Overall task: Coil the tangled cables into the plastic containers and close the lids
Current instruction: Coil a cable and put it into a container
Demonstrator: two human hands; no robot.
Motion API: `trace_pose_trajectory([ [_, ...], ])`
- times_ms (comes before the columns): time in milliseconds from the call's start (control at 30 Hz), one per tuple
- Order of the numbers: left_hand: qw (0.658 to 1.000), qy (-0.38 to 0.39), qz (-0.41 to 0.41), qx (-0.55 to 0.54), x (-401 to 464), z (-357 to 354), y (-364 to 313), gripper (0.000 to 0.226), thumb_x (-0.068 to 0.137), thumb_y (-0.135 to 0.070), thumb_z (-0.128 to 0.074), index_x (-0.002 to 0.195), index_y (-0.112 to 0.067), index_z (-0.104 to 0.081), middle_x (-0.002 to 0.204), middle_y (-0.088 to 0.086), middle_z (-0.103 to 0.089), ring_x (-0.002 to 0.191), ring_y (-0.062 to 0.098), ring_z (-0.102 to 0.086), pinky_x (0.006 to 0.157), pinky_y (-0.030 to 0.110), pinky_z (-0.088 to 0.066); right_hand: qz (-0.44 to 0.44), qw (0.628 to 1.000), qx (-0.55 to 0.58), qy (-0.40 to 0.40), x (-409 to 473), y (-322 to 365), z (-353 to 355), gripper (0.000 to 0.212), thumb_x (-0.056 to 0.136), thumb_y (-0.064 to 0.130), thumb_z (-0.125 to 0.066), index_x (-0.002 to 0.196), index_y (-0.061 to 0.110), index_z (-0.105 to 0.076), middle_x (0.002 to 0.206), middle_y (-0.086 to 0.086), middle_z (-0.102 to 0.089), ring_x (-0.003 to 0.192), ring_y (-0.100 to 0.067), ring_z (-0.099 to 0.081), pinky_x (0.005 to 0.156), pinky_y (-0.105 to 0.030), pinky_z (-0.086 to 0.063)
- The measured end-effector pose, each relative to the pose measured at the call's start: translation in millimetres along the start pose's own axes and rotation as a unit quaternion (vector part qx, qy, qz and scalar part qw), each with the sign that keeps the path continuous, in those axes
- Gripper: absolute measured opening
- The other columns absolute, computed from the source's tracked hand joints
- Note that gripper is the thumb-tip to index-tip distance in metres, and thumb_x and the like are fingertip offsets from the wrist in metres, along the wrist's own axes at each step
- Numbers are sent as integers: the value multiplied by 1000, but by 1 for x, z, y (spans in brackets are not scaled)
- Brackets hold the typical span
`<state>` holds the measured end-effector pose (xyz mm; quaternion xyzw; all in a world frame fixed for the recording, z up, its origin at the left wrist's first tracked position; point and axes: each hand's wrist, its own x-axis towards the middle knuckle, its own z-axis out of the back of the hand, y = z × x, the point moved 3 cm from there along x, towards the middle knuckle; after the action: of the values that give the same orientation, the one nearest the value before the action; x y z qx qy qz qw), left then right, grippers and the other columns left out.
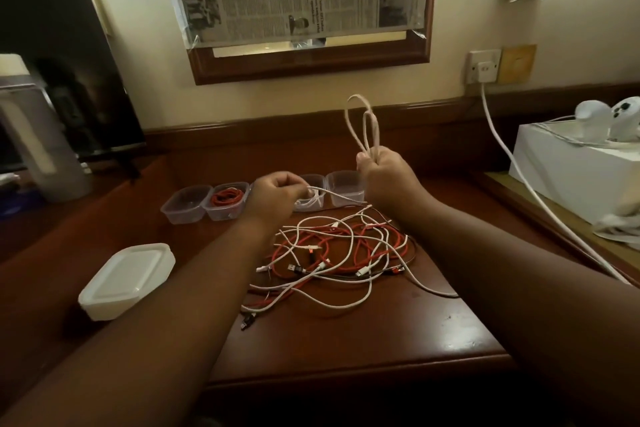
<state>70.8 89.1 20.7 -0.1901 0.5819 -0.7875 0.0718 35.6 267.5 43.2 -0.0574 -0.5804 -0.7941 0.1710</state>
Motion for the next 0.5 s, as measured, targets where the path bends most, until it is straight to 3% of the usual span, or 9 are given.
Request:
trace_pose_trajectory([
  [100, 990, -32, 50, -124, 1, -4, -15, 23, 88, 1, -47, 92, -14, -65, 65, -1, -54, 53, 10, -43, 51, 25, -32, -5, 995, -86, 48, -8, 2, -10, 22, 104, 32, -45, 113, 15, -53, 87, -2, -56, 67, -10, -52, 56, -25, -42],
  [233, 950, 3, 113, -292, -8, -17, -34, 30, 82, 6, -36, 98, -7, -58, 62, 1, -43, 49, 9, -33, 48, 24, -25, 34, 980, -144, 132, -23, 0, -38, 29, 96, 42, -57, 114, 20, -49, 90, 1, -56, 73, -9, -53, 58, -23, -41],
  [333, 943, 3, 130, -307, -12, -18, -40, 29, 85, 3, -35, 97, -9, -59, 64, 2, -43, 49, 9, -34, 46, 23, -27, 47, 981, -135, 130, -25, 1, -45, 37, 92, 42, -64, 117, 17, -54, 90, 3, -60, 77, -9, -57, 57, -22, -40],
  [500, 934, 10, 139, -328, -13, -11, -37, 27, 91, 2, -39, 104, -8, -59, 67, 4, -49, 52, 10, -42, 48, 22, -37, 21, 985, -65, 157, -23, 5, -43, 22, 91, 31, -68, 104, 13, -66, 89, -7, -70, 81, -18, -67, 72, -33, -55],
])
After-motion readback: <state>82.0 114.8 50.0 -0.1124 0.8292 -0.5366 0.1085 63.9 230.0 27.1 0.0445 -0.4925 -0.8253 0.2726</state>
